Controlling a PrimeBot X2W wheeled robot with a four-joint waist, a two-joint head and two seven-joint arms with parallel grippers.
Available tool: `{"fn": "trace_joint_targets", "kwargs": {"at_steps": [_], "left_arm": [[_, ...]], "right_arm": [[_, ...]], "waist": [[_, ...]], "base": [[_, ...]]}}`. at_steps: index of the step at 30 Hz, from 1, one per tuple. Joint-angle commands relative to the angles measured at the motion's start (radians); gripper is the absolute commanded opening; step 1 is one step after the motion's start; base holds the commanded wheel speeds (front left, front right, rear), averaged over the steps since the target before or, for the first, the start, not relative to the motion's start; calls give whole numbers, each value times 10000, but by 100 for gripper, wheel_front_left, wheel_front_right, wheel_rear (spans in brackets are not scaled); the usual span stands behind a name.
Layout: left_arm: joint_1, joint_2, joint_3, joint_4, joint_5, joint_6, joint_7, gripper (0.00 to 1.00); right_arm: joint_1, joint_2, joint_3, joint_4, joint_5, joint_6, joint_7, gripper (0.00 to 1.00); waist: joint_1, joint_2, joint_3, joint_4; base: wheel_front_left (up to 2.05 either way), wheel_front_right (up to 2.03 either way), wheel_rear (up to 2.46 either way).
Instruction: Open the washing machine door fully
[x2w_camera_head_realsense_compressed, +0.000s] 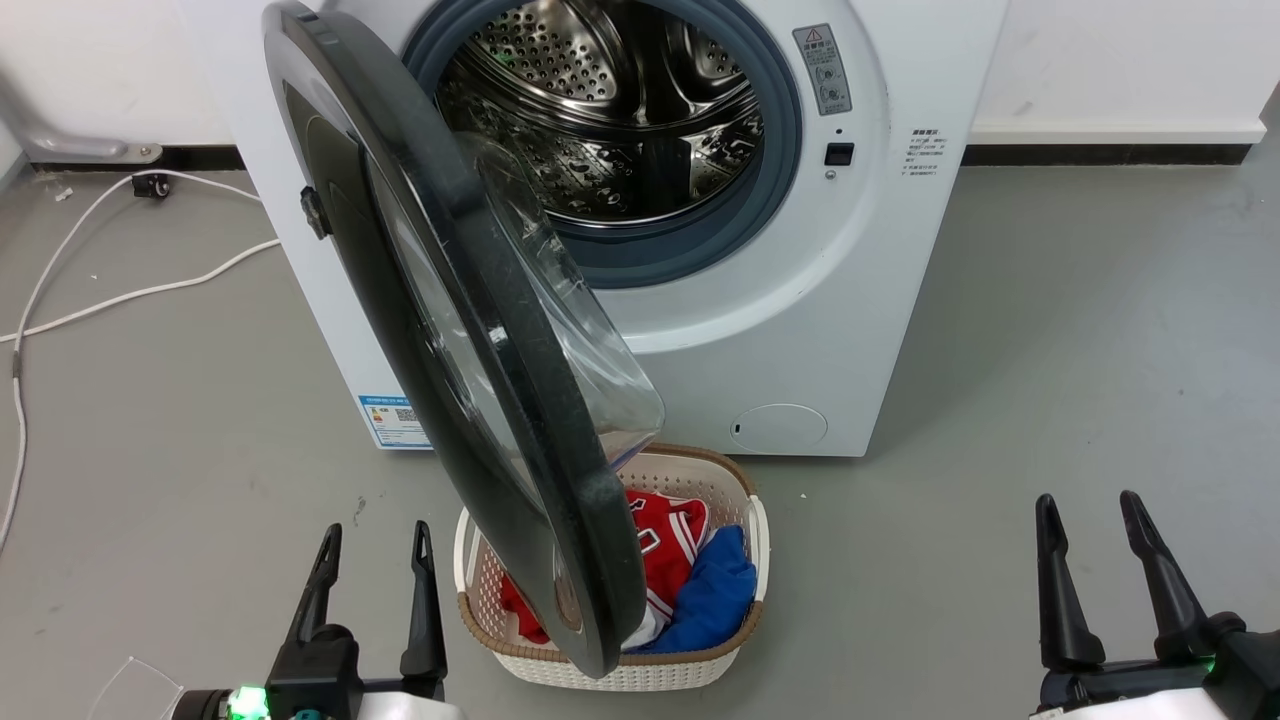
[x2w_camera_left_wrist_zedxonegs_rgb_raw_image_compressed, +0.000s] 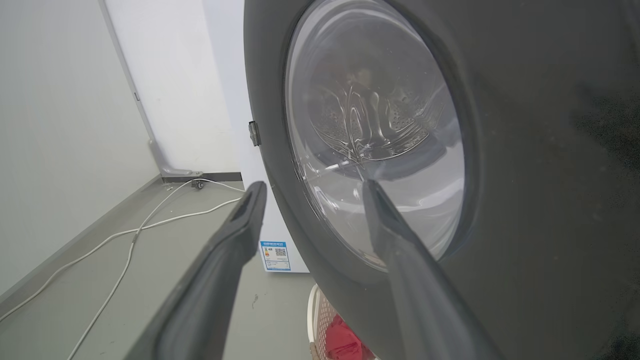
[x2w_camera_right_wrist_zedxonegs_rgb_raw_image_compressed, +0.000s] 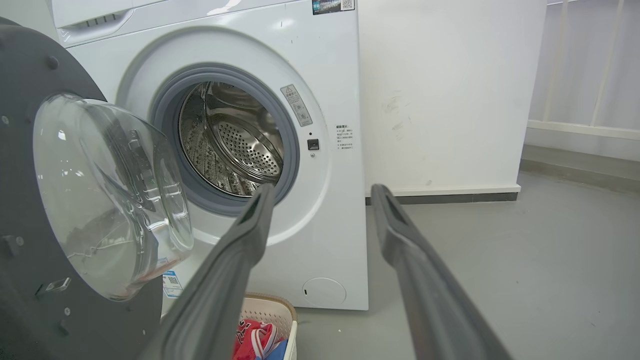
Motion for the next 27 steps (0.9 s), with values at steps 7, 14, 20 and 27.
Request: {"fn": "trace_joint_targets", "kwargs": {"at_steps": [7,14,20,27], "left_arm": [[106,-6,25,10,-30,28,-31,100],[118,-15,73,116,-54,28,-31,0],[-138,27,373,-55,-97,99,-29,0],[-706,313,669,-826,118,205,-29,0]], "right_arm": [[154,23,80,45,-126,-2,-17,100],[158,23,97,-24,-97,-2,-17,100],[130,24,68,-86,-57,-2,-17,100],[92,24,74,-55,-67,-2,-17,100]], "waist": [[0,0,-1,10],[0,0,6,19],[0,0,36,41],[0,0,75,87]], "base": [[0,0,0],[0,0,0],[0,0,0],[0,0,0]]}}
